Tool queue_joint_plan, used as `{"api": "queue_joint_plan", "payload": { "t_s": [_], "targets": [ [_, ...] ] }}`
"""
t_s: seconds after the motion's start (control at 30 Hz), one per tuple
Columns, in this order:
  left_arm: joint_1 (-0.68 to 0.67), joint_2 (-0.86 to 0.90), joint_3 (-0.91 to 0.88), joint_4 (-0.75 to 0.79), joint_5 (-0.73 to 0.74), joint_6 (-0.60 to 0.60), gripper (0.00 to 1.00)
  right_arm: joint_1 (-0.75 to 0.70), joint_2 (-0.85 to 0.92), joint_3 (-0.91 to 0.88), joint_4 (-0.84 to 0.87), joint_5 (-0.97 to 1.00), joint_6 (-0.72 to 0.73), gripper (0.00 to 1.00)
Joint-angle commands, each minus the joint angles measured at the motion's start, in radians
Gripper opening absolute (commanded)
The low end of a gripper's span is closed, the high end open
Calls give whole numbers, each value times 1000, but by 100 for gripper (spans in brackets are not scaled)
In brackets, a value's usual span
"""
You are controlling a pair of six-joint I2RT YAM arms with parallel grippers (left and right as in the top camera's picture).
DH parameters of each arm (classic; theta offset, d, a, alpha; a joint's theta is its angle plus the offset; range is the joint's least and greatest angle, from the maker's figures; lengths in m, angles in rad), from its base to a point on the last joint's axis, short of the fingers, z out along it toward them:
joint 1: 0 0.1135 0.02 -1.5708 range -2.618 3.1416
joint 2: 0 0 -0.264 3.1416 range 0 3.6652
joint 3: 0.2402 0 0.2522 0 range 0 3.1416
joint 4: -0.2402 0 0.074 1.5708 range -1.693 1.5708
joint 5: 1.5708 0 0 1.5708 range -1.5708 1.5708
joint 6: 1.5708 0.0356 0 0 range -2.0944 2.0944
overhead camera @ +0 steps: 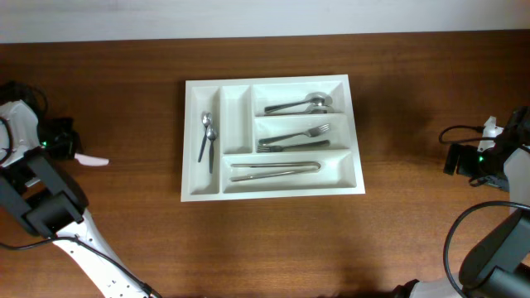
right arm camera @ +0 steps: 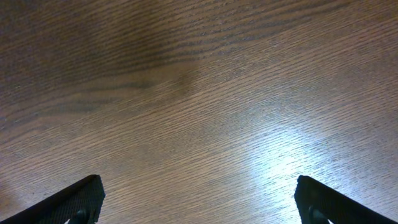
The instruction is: Pack container
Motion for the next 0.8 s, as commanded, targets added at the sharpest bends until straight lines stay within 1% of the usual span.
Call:
{"api": "queue_joint_plan", "payload": {
  "t_s": [0.0,0.13,0.3,0.5,0.77],
  "targets": [
    [42,18,-19,-48,-29,20,2,0,5,0,2,-10,-3,99],
    [68,18,-19,-84,-69,89,2,0,5,0,2,-9,-3,99],
    [75,15,-19,-72,-111,177,2,0,5,0,2,-10,-3,99],
    [55,10,-4,-22,-110,397,2,0,5,0,2,-10,-3,99],
    [2,-39,33,-22,-109,583,2,0,5,0,2,-10,-3,99]
  ]
}}
